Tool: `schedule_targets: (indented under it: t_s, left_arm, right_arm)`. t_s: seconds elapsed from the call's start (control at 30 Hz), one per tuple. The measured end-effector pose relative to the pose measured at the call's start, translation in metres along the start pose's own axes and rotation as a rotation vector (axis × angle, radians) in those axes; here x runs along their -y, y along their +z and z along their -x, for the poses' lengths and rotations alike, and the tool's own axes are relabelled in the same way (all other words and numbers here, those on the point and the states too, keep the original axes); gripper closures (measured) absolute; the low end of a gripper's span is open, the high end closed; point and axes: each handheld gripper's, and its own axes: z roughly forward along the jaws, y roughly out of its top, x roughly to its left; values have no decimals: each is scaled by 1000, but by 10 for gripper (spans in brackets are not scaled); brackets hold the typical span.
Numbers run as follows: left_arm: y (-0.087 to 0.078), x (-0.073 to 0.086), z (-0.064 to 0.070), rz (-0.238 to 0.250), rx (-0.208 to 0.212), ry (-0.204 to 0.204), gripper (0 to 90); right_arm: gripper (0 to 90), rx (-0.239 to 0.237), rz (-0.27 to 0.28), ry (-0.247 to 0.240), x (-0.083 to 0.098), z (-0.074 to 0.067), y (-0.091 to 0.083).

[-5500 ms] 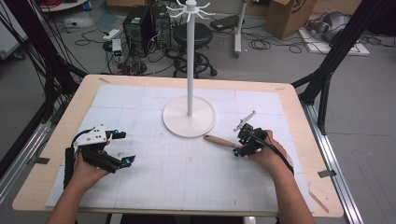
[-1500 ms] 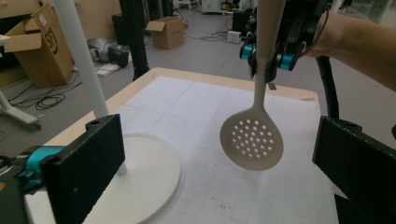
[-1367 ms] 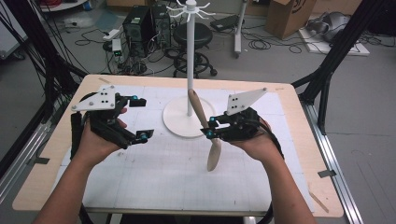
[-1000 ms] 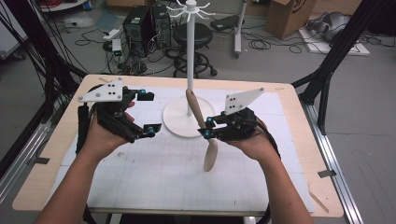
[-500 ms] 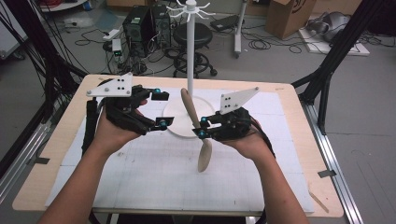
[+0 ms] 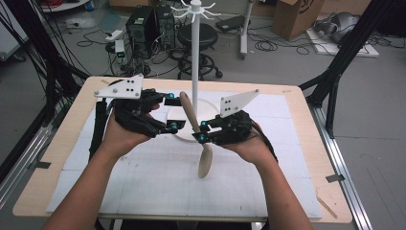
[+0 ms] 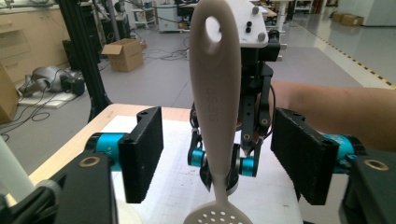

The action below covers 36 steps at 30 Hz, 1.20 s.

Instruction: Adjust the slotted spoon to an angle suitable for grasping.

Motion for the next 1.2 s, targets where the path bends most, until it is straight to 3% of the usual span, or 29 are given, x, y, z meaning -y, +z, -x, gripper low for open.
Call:
schedule_targets:
  t_s: [0.5, 0.7, 0.93, 1.2]
  left_arm:
    - [10, 2, -3, -21, 35, 1, 518]
    - [11, 1, -4, -15, 35, 7, 641]
    - [13, 1, -5, -17, 36, -9, 673]
    - [14, -4, -2, -75, 36, -27, 685]
  right_arm:
    - [768, -14, -6, -5, -4, 0, 6]
    - [768, -12, -5, -8, -4, 0, 4]
    - [768, -19, -3, -10, -5, 0, 7]
    - [754, -7, -17, -4, -3, -2, 9]
